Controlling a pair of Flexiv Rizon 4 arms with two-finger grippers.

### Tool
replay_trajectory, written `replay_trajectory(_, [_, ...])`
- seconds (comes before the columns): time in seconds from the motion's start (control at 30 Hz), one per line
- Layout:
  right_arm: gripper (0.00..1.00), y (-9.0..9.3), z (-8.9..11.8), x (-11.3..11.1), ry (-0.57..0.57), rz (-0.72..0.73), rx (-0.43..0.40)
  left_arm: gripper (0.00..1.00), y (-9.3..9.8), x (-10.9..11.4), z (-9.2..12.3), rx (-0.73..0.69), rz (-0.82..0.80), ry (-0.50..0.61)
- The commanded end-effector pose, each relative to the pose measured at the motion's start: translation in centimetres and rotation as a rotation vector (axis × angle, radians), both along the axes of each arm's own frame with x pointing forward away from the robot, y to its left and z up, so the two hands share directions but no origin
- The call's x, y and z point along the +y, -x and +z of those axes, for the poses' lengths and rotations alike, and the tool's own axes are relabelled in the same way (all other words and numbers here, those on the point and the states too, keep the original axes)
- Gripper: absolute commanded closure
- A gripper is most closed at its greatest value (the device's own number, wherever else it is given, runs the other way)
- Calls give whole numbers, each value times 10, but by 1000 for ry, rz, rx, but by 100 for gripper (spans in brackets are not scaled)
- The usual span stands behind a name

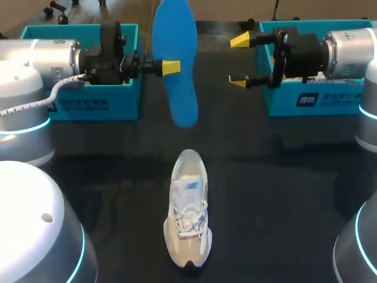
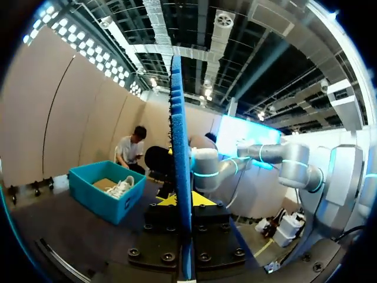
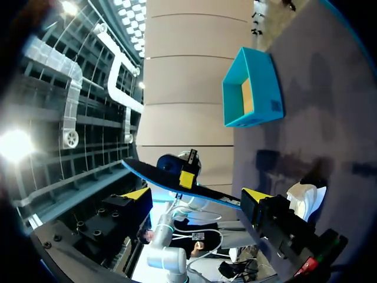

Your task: Take the shoe out of the shoebox, open the shoe tongue, remove and reinsert the insole, then place the shoe into the shoebox

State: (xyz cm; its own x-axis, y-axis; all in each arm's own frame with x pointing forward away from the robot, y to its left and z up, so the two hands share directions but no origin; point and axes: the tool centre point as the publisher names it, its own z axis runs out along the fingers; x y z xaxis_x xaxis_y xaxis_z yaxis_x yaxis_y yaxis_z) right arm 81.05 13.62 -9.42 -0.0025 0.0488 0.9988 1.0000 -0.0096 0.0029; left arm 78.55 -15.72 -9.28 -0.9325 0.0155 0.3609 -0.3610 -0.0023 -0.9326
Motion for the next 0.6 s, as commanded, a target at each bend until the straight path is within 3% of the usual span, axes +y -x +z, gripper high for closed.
replay_trajectory(0.03, [0,0,0,1,2,0,0,100,3,-3,-9,268,-4,-5])
replay_trajectory(0.13, [0,0,0,1,2,0,0,100,4,-4,-13,483,-15,13])
replay_trajectory(0.23, [0,0,0,1,2,0,0,100,8,-4,-15,607,-56,33])
replay_trajectory(0.6, [0,0,0,1,2,0,0,100,10,-3,-13,561,-53,-3])
